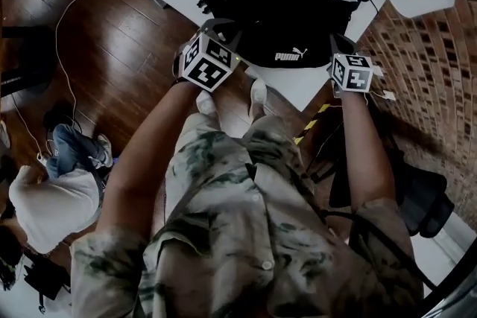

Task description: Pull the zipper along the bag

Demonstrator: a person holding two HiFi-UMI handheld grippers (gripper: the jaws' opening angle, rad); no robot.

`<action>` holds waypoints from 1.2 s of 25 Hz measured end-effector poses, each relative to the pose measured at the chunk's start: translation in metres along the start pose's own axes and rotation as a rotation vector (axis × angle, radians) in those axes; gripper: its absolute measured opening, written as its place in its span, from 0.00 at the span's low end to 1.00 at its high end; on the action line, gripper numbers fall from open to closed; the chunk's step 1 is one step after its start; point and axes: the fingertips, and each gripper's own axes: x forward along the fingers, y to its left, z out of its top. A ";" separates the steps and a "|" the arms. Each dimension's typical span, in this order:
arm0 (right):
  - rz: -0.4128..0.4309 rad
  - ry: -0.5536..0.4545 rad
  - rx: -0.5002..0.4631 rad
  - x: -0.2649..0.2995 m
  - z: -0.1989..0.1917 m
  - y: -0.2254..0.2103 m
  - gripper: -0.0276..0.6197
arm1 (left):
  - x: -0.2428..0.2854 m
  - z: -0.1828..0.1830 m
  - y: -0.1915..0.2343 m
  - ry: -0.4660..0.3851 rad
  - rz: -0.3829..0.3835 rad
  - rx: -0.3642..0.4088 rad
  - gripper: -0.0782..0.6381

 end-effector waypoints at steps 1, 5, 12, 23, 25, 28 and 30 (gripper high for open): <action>0.009 -0.007 -0.001 -0.009 0.000 0.009 0.08 | -0.004 0.000 0.001 -0.008 0.000 -0.002 0.19; 0.044 -0.025 -0.014 -0.047 -0.006 0.043 0.08 | -0.029 0.003 0.000 -0.068 0.034 -0.010 0.19; 0.138 -0.134 -0.033 -0.124 -0.026 0.093 0.08 | -0.112 -0.013 -0.043 -0.146 0.064 -0.102 0.19; 0.294 -0.290 -0.101 -0.297 -0.148 0.144 0.08 | -0.247 -0.013 -0.262 -0.239 0.090 -0.155 0.19; 0.314 -0.300 -0.107 -0.330 -0.174 0.145 0.08 | -0.265 -0.009 -0.309 -0.259 0.081 -0.163 0.19; 0.340 -0.320 -0.100 -0.380 -0.207 0.152 0.08 | -0.293 -0.012 -0.367 -0.266 0.072 -0.178 0.19; 0.342 -0.347 -0.090 -0.413 -0.223 0.158 0.08 | -0.310 -0.019 -0.403 -0.257 0.042 -0.186 0.19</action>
